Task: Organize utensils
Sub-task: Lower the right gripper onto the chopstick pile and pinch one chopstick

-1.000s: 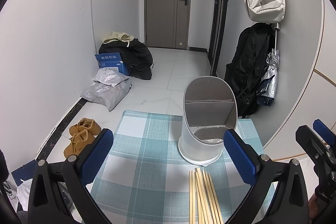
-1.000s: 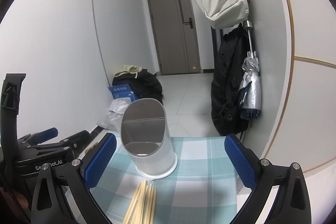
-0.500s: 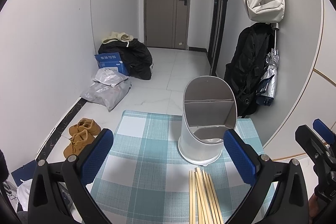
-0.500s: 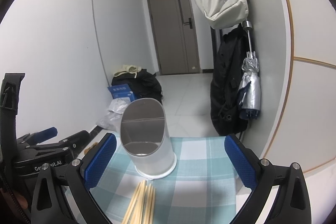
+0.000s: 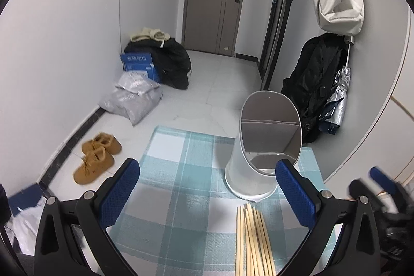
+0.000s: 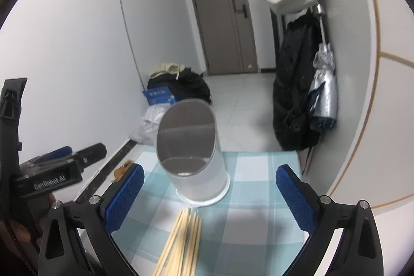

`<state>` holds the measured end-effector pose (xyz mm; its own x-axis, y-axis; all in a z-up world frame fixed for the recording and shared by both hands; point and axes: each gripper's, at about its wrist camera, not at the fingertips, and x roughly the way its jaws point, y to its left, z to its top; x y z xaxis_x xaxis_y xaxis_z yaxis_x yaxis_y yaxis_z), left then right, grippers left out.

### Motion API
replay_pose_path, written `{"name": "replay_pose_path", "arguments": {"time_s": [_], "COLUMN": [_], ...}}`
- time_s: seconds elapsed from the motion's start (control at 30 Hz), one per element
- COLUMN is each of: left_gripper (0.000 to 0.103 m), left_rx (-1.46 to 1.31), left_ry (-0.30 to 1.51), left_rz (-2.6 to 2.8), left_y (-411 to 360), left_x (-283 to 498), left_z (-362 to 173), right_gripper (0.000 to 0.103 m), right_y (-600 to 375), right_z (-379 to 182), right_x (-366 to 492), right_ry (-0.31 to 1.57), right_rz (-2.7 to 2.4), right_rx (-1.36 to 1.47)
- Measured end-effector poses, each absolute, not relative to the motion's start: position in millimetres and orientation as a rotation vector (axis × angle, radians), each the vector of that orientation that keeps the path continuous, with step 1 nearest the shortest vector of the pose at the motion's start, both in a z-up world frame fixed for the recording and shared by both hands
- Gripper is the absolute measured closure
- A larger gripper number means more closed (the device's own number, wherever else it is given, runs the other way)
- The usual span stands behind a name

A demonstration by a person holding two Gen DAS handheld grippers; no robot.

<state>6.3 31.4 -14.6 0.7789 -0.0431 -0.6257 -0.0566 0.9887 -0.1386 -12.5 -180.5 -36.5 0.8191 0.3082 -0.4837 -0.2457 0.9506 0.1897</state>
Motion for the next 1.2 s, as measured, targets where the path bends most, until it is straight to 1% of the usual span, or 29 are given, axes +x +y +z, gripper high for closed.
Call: {"name": "replay_pose_path", "arguments": {"time_s": [0.13, 0.2, 0.27, 0.3, 0.37, 0.43, 0.5, 0.6, 0.8, 0.97, 1.0, 1.03, 1.2], "left_gripper": [0.001, 0.001, 0.001, 0.001, 0.001, 0.001, 0.001, 0.001, 0.001, 0.001, 0.001, 0.001, 0.001], "left_rx": [-0.153, -0.158, -0.170, -0.179, -0.189, -0.192, -0.184, -0.166, -0.160, -0.131, -0.136, -0.145, -0.152], "left_ry": [0.695, 0.715, 0.752, 0.772, 0.802, 0.817, 0.825, 0.835, 0.867, 0.864, 0.867, 0.876, 0.886], "left_rz": [0.029, 0.031, 0.029, 0.033, 0.040, 0.044, 0.058, 0.074, 0.084, 0.102, 0.101, 0.097, 0.082], "left_y": [37, 41, 46, 50, 58, 62, 66, 69, 77, 81, 82, 83, 86], "left_x": [10, 13, 18, 21, 25, 28, 29, 33, 35, 32, 31, 31, 35], "left_z": [-21, -25, -30, -34, -39, -42, -44, -47, -54, -56, -57, -58, -61], "right_gripper": [0.014, 0.022, 0.026, 0.033, 0.041, 0.042, 0.049, 0.054, 0.057, 0.061, 0.066, 0.068, 0.075], "right_y": [-167, -158, -150, -145, -139, -132, -124, -112, -111, -118, -121, -124, -132], "right_z": [-57, -72, -86, -98, -111, -126, -140, -152, -167, -178, -179, -180, -179], "right_x": [0, 8, 15, 22, 29, 38, 45, 50, 59, 64, 64, 64, 63], "right_ry": [0.635, 0.709, 0.770, 0.825, 0.882, 0.948, 0.995, 1.034, 1.083, 1.124, 1.127, 1.132, 1.138], "right_rz": [0.313, 0.328, 0.334, 0.338, 0.346, 0.349, 0.360, 0.351, 0.344, 0.341, 0.337, 0.331, 0.320], "right_rx": [0.058, 0.012, -0.018, -0.042, -0.058, -0.081, -0.105, -0.162, -0.212, -0.214, -0.212, -0.210, -0.211]}}
